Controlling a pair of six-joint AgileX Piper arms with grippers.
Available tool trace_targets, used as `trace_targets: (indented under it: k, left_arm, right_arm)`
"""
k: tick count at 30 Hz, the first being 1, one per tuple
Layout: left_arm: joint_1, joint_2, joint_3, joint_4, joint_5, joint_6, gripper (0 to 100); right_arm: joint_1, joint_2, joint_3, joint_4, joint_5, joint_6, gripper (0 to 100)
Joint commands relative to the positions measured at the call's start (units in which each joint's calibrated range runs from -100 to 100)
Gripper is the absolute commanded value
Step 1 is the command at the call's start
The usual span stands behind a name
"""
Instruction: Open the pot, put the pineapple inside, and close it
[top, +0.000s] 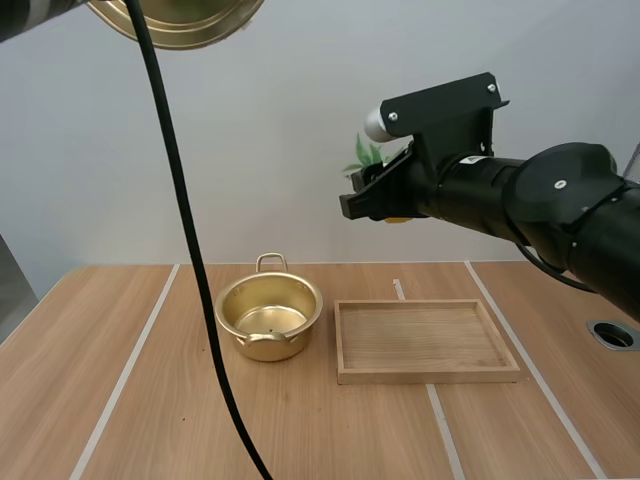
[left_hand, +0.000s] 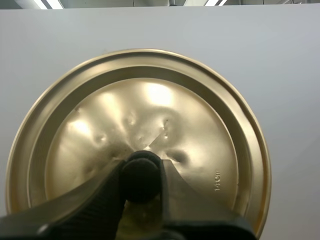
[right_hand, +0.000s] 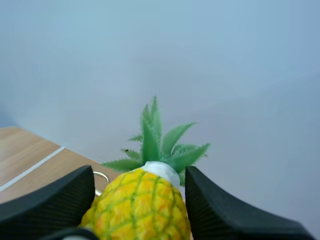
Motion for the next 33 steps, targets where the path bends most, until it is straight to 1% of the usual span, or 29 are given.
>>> trace_targets:
  k: [1,9,13,16,20,25,27,33]
  left_arm:
    - [0.07,-0.40,-0.24,-0.61,-1.35,-0.49,0]
    - [0.07,-0.40,-0.24,-0.61,-1.35,-0.49,0]
    - [0.07,-0.40,-0.24,-0.61,-1.35,-0.49,0]
    - [0.07,-0.40,-0.24,-0.61,-1.35,-0.49,0]
    - [0.07,-0.40,-0.24,-0.61,-1.35,-0.49,0]
    - [0.07,-0.40,-0.24,-0.61,-1.35,-0.49,0]
    - [0.07,-0.40,-0.24,-0.61,-1.35,-0.49,0]
    - [0.07,-0.40,-0.24,-0.61,-1.35,-0.49,0]
  right_arm:
    - [-0.22,-1.63,-0.20,0.18,0.32,0.89,0]
    - [-0.22,-0.93,-0.20,3.63,0.69,0.07,0]
    - [-0.22,1.92,-0.20,6.17,3.99,-3.80,0]
    - [-0.05,4.04,-0.20,9.50,4.96,-6.44,0]
    - [0.90,7.19,-1.64,13.70,9.74,-9.35,0]
    - [1.37,11.36,-3.74,15.67,10.74,-12.68,0]
    - [1.44,13.84,-4.52,16.00,13.18,-13.68,0]
    - [4.01,18.93,-4.84,18.20,14.19,-16.65,0]
